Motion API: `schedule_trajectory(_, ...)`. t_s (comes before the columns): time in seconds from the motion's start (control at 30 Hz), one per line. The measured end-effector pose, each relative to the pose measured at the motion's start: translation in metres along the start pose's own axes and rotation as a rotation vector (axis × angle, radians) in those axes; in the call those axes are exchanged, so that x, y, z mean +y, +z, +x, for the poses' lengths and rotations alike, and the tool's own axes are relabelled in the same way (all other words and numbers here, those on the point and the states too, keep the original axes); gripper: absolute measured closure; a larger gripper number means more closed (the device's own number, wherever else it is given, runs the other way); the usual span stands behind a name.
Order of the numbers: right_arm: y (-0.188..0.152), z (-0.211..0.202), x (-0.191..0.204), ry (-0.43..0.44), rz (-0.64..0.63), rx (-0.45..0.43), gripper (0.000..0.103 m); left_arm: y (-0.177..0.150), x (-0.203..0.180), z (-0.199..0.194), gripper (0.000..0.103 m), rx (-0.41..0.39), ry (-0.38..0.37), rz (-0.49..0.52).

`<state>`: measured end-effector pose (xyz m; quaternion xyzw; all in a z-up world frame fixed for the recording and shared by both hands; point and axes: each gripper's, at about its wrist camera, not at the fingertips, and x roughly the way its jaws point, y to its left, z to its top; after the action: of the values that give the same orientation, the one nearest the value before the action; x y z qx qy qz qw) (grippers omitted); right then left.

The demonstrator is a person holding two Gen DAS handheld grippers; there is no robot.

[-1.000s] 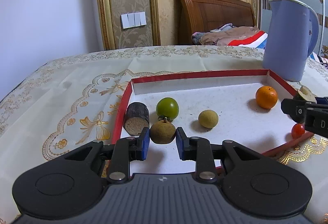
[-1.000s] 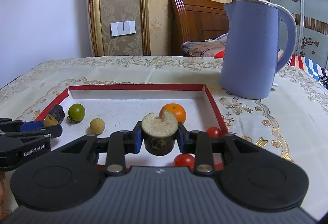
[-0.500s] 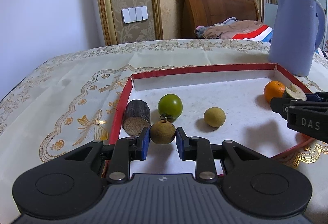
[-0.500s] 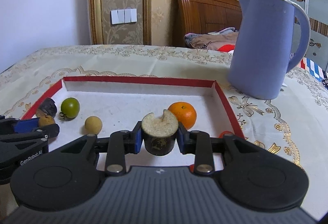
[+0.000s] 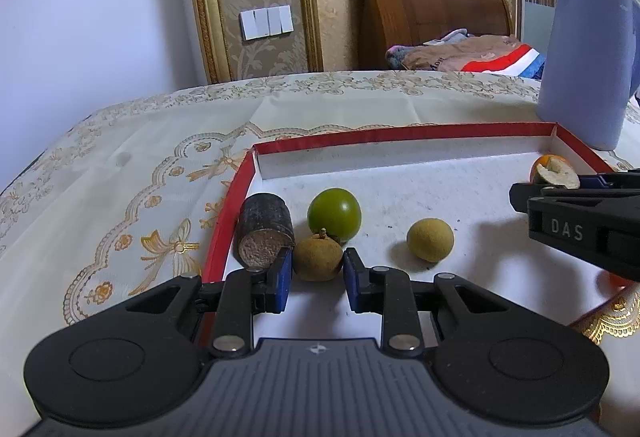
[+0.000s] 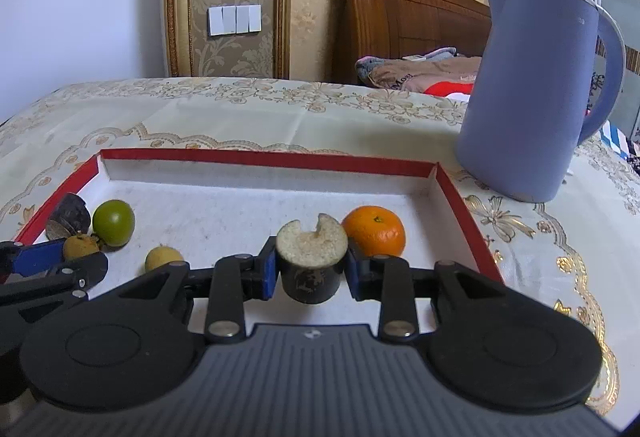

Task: Organize fruits
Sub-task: 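Lift and carry the brown pear and the cut log over the red tray, then open the left gripper to drop the pear while the right gripper releases the log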

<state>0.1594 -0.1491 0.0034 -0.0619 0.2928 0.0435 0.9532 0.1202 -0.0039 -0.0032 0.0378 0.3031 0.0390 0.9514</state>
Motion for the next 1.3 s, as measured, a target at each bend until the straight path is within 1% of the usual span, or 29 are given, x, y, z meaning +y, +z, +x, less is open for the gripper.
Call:
schedule_trajectory(0.1, 0.000, 0.002, 0.001, 0.008, 0.003, 0.008, 0.072, 0.002, -0.001, 0.003, 0.076, -0.002, 0.008, -0.006)
schedule_trajectory(0.2, -0.003, 0.003, -0.003, 0.038, 0.036, 0.032, 0.072, 0.003, -0.002, 0.007, 0.076, -0.007, 0.020, 0.002)
schedule_trajectory(0.3, -0.004, 0.006, -0.004, 0.024, 0.036, 0.041, 0.072, 0.002, -0.004, 0.008, 0.076, -0.013, 0.032, 0.017)
schedule_trajectory(0.47, -0.004, 0.009, -0.005, 0.020, 0.044, 0.048, 0.072, 0.004, -0.002, 0.011, 0.077, -0.012, 0.028, -0.002)
schedule_trajectory(0.57, -0.005, 0.009, -0.004, 0.015, 0.043, 0.051, 0.072, 0.003, -0.004, 0.011, 0.077, -0.021, 0.041, 0.020)
schedule_trajectory(0.67, -0.005, 0.009, -0.005, 0.015, 0.047, 0.051, 0.073, 0.003, 0.000, 0.012, 0.076, -0.017, 0.026, -0.016)
schedule_trajectory(0.73, -0.005, 0.009, -0.006, 0.020, 0.054, 0.051, 0.072, 0.003, 0.005, 0.013, 0.069, -0.013, 0.020, -0.052)
schedule_trajectory(0.77, -0.005, 0.009, -0.006, 0.021, 0.055, 0.050, 0.072, 0.003, 0.007, 0.013, 0.062, -0.012, 0.027, -0.060)
schedule_trajectory(0.8, -0.005, 0.009, -0.006, 0.020, 0.054, 0.048, 0.072, 0.002, 0.008, 0.014, 0.048, -0.010, 0.039, -0.066)
schedule_trajectory(0.83, -0.005, 0.008, -0.007, 0.021, 0.055, 0.047, 0.070, 0.002, 0.009, 0.014, 0.038, -0.009, 0.012, -0.068)
schedule_trajectory(0.87, -0.005, 0.008, -0.007, 0.024, 0.059, 0.045, 0.063, 0.002, 0.008, 0.014, 0.036, -0.004, -0.007, -0.063)
schedule_trajectory(0.9, -0.005, 0.007, -0.008, 0.024, 0.062, 0.040, 0.056, 0.000, 0.005, 0.012, 0.036, -0.009, 0.000, -0.053)
schedule_trajectory(0.97, -0.005, 0.004, -0.008, 0.008, 0.056, 0.022, 0.050, -0.001, -0.001, 0.010, 0.035, -0.023, 0.019, -0.016)
schedule_trajectory(1.0, -0.005, 0.003, -0.008, 0.001, 0.055, 0.015, 0.048, -0.001, -0.002, 0.009, 0.032, -0.025, 0.022, -0.011)
schedule_trajectory(1.03, -0.004, 0.002, -0.008, 0.000, 0.060, 0.010, 0.042, -0.001, -0.002, 0.010, 0.030, -0.023, 0.020, -0.013)
schedule_trajectory(1.07, -0.004, 0.001, -0.009, 0.003, 0.066, 0.008, 0.037, -0.001, -0.001, 0.010, 0.029, -0.020, 0.016, -0.019)
schedule_trajectory(1.17, -0.004, -0.001, -0.010, 0.002, 0.072, -0.003, 0.035, -0.001, 0.003, 0.009, 0.029, -0.019, 0.000, -0.042)
schedule_trajectory(1.27, -0.004, -0.002, -0.012, -0.010, 0.077, -0.012, 0.026, -0.002, 0.002, 0.008, 0.029, -0.017, -0.003, -0.038)
schedule_trajectory(1.3, -0.004, -0.002, -0.013, -0.008, 0.079, -0.012, 0.026, -0.002, 0.002, 0.007, 0.029, -0.018, -0.005, -0.037)
